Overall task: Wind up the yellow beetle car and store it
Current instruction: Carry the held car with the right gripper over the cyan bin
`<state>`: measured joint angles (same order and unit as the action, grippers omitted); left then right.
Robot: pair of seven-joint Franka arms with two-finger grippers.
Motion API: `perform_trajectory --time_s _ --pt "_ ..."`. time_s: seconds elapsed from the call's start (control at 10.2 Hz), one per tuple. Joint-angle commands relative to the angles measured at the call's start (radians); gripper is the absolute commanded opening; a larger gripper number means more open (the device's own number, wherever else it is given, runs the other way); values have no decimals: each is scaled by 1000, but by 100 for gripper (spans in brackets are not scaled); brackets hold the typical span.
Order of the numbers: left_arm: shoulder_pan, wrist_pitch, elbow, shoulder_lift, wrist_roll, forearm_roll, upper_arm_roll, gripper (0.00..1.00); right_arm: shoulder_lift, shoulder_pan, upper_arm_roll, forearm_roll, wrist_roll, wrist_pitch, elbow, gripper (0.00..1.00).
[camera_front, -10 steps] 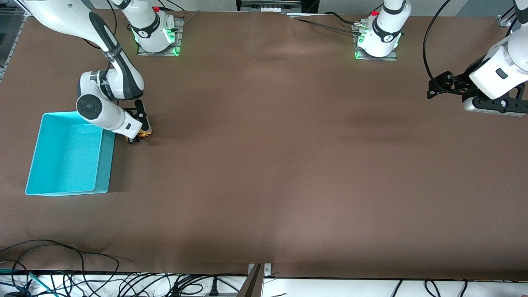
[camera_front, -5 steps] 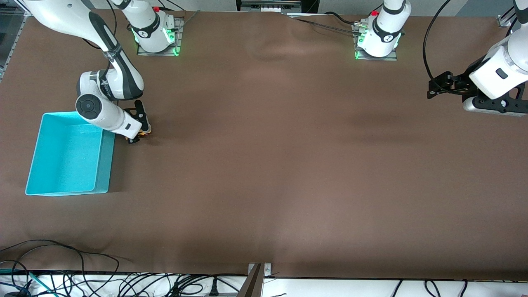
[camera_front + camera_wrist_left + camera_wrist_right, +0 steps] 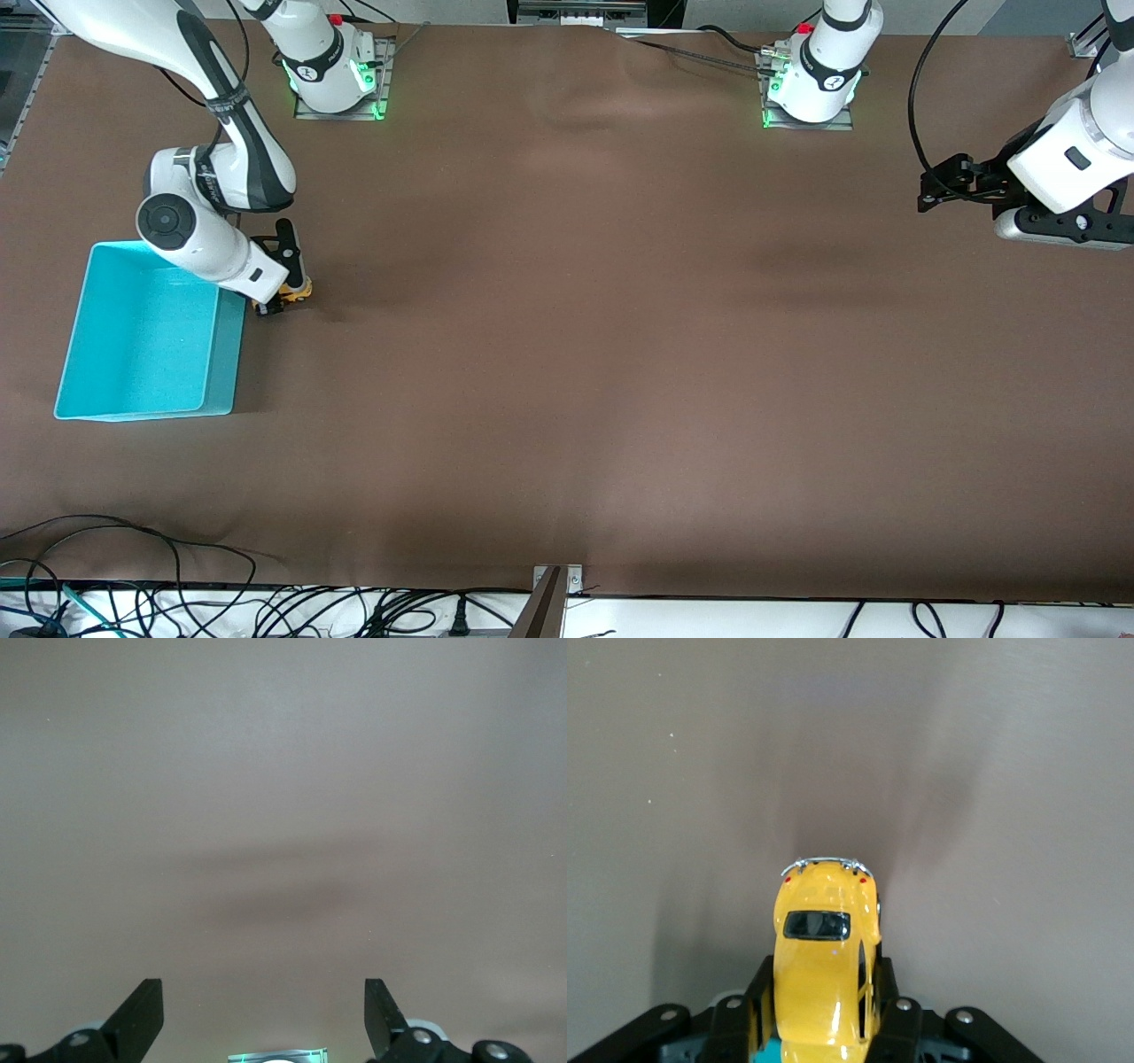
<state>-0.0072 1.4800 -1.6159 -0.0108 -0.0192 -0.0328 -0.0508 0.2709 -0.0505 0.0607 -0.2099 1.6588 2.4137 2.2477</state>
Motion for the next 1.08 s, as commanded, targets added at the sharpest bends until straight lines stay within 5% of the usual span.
perform_trajectory --time_s 0.0,0.59,0.98 --pt "0 -12 8 -1 8 5 0 100 -12 -14 21 -8 -30 -96 -86 0" --pt "1 -12 8 -1 8 5 0 100 -35 -25 48 66 -45 -316 -298 0" --pt "0 -12 8 -1 8 5 0 100 -62 -87 4 66 72 -386 -332 0"
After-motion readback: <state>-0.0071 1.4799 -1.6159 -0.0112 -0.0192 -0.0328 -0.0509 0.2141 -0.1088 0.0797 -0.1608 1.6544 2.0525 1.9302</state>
